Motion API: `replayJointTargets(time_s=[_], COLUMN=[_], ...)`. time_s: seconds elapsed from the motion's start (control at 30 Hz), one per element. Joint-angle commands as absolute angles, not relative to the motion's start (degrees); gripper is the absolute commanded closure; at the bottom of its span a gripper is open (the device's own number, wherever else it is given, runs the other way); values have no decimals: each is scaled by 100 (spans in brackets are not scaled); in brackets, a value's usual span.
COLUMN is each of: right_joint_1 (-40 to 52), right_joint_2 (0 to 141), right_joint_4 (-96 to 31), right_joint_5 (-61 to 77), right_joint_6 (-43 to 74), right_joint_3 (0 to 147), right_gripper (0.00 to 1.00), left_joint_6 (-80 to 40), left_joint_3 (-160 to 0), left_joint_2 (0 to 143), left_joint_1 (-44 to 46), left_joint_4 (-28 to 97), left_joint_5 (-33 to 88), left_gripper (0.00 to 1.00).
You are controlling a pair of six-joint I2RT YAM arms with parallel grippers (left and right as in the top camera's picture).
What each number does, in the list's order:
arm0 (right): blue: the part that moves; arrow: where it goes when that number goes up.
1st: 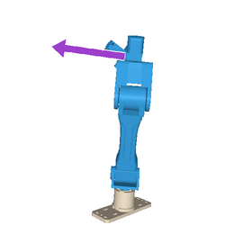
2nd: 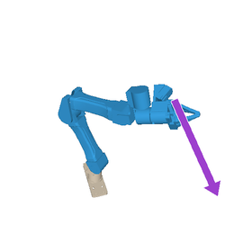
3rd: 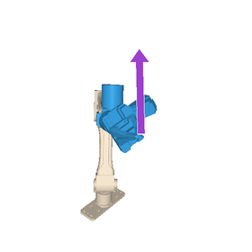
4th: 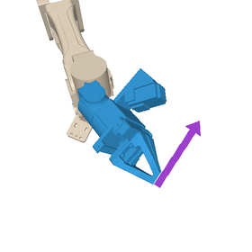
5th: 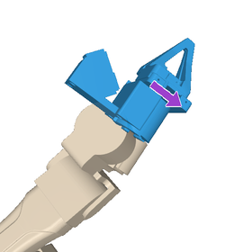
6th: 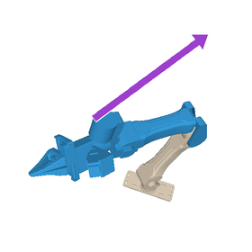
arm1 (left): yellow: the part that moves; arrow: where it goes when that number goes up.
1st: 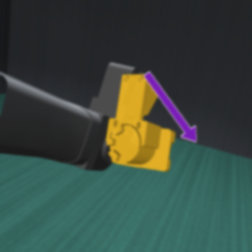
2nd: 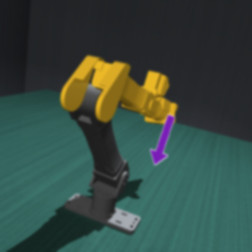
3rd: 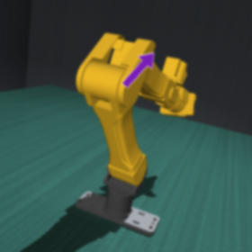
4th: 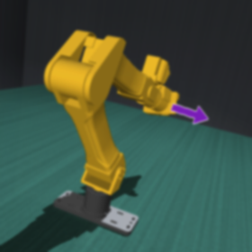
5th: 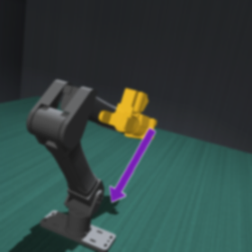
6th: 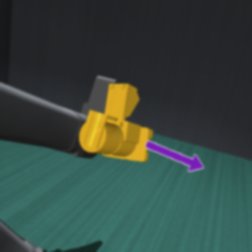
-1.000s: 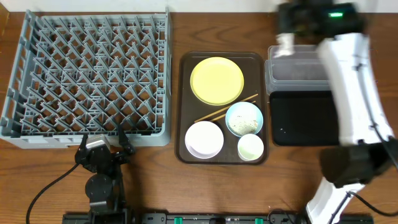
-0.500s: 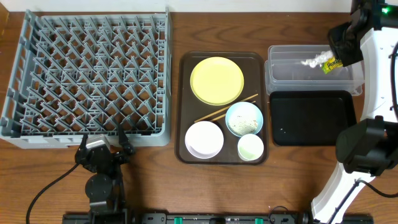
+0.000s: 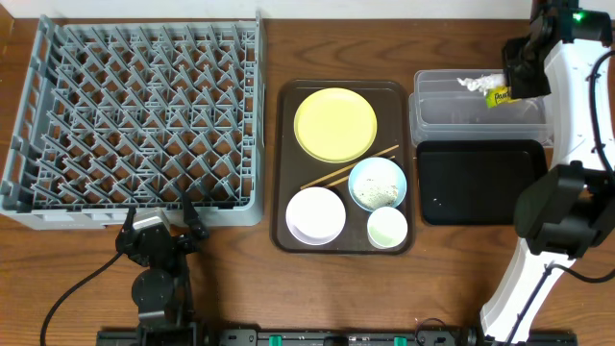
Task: Sort waste into correct bins and load items into the dishwasher
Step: 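Carry the wrapper and tissue to the clear bin and release, then move the right gripper back over the light-blue rice bowl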
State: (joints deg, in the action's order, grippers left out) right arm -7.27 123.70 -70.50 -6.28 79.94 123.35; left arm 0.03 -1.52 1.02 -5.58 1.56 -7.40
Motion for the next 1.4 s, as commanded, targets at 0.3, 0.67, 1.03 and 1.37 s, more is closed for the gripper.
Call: replayJointTargets(time_s=[0.3,0.67,1.03,1.37], right_joint_1=[-687,-751,-119,1339], right_joint_2=[12390,12147,10949,10630], right_joint_4=[-7004,-5924,-6681,-8101], right_joint_5=[-766,1116,2672,1090], right_joint_6=[8182,4198,797,508], right_joint_3=[12320,12376,12385,12374], right_gripper=[72,47,4,1], left_joint_6=[38,38,38,38], left_joint_3=[-23,-23,-23,-23], left_joint_2=[104,104,104,104], left_joint_1=[-572,-572,-572,-572], left_joint_4=[360,360,360,360], left_joint_5=[-749,-749,-749,-749], left_gripper=[8,8,8,8])
